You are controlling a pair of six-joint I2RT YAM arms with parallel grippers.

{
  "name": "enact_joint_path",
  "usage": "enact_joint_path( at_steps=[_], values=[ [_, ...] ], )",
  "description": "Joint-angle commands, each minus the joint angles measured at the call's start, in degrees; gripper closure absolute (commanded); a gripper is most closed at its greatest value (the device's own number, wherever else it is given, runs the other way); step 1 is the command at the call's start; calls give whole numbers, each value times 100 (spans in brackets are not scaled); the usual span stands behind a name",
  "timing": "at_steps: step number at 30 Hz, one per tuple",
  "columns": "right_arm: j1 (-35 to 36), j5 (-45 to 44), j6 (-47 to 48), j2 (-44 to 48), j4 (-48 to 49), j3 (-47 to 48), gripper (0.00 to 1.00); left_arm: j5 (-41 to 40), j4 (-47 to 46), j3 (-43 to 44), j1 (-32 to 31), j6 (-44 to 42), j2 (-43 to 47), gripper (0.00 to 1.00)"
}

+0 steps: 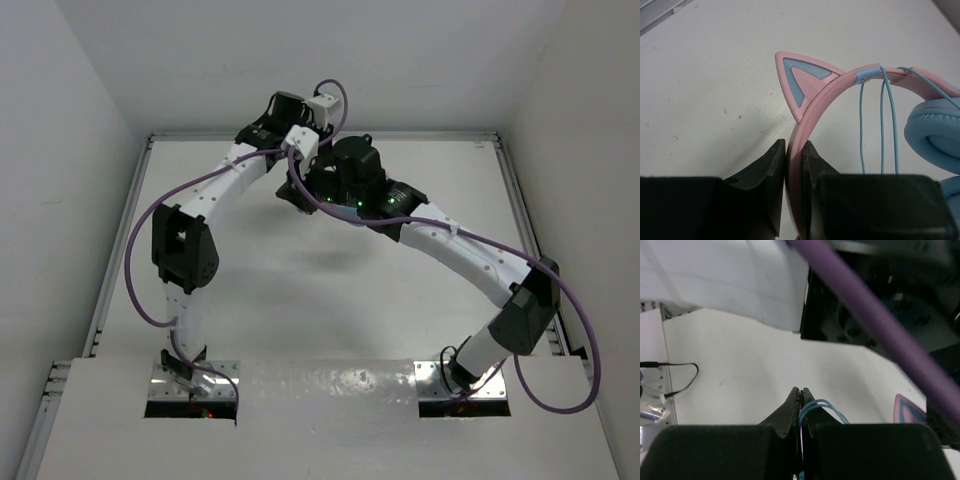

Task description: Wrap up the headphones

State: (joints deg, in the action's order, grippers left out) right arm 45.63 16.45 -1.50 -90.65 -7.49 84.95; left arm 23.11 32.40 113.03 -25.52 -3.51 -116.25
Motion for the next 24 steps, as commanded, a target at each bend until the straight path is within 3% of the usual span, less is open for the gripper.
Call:
enact_joint_path(
  at_steps=[1,8,16,24],
  values=[
    [43,-177,80,152,361,-188,100,493,-401,412,20,455,137,100],
    [52,-256,27,241,599,-154,100,423,-375,404,-6,377,128,100],
    [-229,-757,44,856,468,-286,100,-561,-103,132,-23,-860,234,100],
    [-519,-1019,280,1234,38,-171,100,-677,3,-167,-76,-1407,269,100]
  ],
)
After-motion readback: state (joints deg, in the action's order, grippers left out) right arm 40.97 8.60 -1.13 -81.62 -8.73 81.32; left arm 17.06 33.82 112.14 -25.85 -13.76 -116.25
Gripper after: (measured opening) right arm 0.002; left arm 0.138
